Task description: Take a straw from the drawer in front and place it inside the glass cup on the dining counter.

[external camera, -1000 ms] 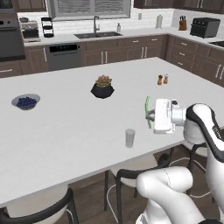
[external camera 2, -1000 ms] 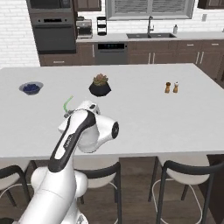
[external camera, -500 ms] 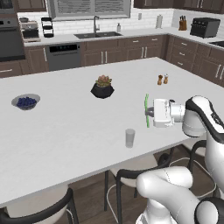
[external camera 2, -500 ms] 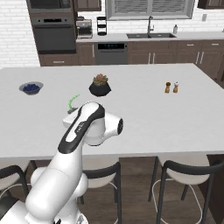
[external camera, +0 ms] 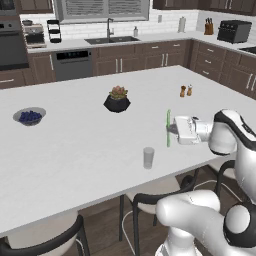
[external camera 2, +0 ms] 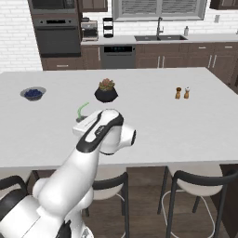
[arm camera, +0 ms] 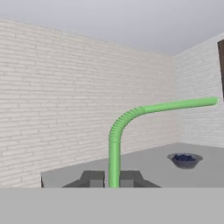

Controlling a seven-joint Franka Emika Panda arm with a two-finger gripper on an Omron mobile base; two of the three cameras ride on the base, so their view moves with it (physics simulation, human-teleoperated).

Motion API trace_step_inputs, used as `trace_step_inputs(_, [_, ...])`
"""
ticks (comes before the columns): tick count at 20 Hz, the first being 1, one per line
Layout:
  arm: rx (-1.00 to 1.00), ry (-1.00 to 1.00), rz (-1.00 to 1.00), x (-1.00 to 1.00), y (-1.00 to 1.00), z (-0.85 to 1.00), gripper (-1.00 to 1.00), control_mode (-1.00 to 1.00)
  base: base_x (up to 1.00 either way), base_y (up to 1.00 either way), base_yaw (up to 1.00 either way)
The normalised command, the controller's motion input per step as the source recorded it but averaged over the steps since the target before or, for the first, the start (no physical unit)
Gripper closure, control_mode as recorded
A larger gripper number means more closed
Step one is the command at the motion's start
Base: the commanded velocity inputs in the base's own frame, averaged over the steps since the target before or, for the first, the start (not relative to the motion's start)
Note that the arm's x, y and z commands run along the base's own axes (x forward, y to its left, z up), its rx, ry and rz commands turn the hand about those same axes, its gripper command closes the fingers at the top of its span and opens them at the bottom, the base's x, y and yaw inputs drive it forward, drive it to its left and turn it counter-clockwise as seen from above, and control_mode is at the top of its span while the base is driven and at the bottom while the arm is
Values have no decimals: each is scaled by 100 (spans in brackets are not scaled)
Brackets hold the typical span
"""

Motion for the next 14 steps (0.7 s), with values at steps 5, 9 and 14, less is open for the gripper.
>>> trace_step_inputs(5, [5,27,11,31,0,0,100,-100,0,0,0])
trace_step_inputs(9, [3,28,13,33,-1,-10,100,-100,0,0,0])
trace_step_inputs(14, [1,-4,10,5,-2,-38,100,-100,0,0,0])
